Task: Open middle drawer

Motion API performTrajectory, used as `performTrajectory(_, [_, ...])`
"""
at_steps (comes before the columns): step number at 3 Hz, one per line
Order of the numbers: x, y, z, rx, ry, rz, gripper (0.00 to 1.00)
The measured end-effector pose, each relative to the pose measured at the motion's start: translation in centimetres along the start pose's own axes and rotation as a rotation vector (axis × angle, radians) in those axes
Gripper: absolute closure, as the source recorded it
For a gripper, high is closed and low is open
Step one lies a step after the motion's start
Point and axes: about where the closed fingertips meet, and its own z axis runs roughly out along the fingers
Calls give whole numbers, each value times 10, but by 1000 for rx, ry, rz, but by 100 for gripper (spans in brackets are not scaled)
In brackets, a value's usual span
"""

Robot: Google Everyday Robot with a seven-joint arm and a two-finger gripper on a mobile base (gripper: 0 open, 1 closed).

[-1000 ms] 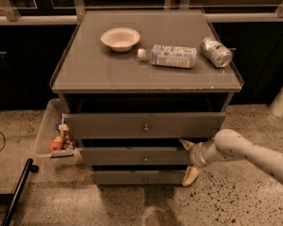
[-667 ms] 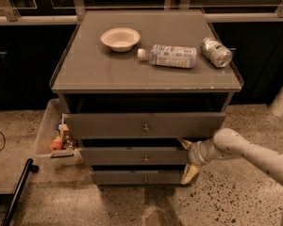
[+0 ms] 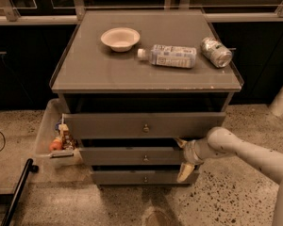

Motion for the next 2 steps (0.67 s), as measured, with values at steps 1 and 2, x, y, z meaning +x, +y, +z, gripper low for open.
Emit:
performTrajectory(1, [0, -2, 6, 12, 17, 3, 0])
performTrajectory(2, [12, -2, 18, 31, 56, 43, 0])
